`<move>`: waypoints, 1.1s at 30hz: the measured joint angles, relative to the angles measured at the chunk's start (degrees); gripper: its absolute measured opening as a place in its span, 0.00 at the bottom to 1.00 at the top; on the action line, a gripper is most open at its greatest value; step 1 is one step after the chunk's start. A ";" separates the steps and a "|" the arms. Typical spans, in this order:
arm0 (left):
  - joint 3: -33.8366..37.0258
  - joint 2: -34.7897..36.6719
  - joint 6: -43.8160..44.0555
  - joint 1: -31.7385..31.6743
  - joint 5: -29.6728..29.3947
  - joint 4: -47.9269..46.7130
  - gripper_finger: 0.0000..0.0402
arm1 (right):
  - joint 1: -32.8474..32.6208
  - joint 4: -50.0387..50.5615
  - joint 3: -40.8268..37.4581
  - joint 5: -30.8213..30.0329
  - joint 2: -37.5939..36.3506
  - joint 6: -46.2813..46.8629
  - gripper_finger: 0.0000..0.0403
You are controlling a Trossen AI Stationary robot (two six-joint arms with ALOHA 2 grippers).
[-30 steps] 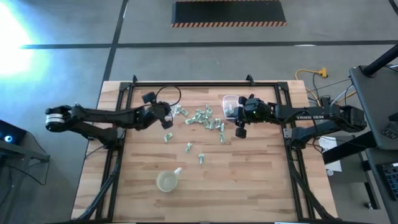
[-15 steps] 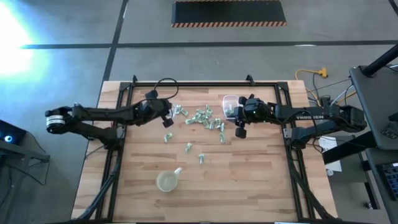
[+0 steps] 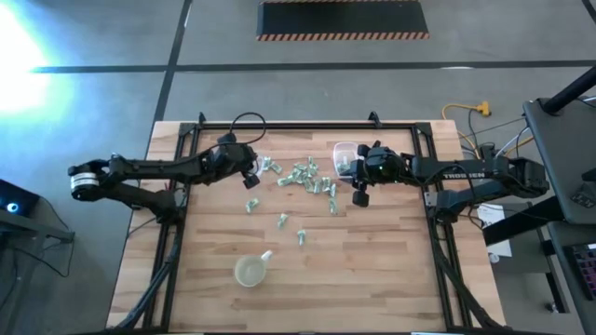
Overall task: Pick and place items into bin
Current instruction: Put the green stevia packet into the square transparent bin, then put the green stevia packet into the rectangular transparent bin
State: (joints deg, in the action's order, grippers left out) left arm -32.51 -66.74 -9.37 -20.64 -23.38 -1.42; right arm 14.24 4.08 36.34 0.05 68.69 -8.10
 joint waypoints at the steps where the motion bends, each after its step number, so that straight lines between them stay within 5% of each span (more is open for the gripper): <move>1: 0.00 0.00 0.00 0.00 0.00 -0.01 0.07 | 0.01 0.00 0.00 -0.01 0.00 0.00 0.13; 11: -0.02 0.00 0.23 0.04 -0.01 -0.11 0.26 | 0.02 0.01 0.00 0.00 0.00 -0.85 0.13; 33: 0.08 6.64 -5.03 0.13 0.39 4.99 0.27 | 0.00 -2.95 -5.05 2.05 0.00 14.38 0.13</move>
State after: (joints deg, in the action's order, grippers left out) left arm -32.43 -60.10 -14.39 -20.51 -22.98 3.57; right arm 14.24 1.13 31.29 2.10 68.69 6.28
